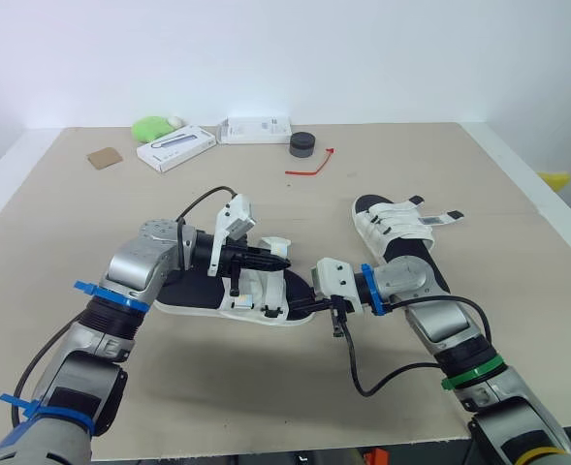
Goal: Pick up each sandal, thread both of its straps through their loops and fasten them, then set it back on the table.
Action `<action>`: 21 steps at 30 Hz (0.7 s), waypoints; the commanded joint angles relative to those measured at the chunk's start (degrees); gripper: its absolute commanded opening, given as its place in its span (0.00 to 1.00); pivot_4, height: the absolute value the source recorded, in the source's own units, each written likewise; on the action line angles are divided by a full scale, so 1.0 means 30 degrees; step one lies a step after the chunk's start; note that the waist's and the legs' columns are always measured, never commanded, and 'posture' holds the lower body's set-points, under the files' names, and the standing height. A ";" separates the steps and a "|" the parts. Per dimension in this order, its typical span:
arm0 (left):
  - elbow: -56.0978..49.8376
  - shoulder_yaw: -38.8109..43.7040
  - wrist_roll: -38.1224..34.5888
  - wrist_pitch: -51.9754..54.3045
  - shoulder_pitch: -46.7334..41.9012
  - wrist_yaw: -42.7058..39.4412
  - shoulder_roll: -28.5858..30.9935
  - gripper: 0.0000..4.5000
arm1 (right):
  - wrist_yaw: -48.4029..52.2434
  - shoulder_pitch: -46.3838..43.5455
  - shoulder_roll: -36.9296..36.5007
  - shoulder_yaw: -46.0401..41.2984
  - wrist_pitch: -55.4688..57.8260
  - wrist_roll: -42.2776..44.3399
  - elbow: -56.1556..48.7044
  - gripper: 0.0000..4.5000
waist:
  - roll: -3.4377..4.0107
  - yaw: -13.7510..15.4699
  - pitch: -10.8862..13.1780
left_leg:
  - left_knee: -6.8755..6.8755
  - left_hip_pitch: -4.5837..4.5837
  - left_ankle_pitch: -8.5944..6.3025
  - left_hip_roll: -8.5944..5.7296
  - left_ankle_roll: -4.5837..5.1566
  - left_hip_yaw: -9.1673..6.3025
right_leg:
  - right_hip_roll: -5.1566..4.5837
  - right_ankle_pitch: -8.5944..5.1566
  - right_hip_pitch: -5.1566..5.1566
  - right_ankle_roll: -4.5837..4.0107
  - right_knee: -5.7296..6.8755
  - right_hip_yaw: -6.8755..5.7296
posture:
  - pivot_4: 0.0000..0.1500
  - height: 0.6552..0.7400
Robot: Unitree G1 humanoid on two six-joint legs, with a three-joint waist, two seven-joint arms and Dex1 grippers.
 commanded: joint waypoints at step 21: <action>-0.2696 0.0601 -0.1239 0.1609 0.0642 -0.0400 0.0952 0.37 | 0.0017 -0.0009 -0.0154 0.0052 -0.0017 -0.0246 0.0164 0.00 | 0.0001 -0.0002 0.0001 | -0.0001 0.0003 -0.0016 0.0005 0.0018 -0.0004 | 0.0001 -0.0016 -0.0002 0.0001 -0.0001 -0.0002 | 1.00 1.00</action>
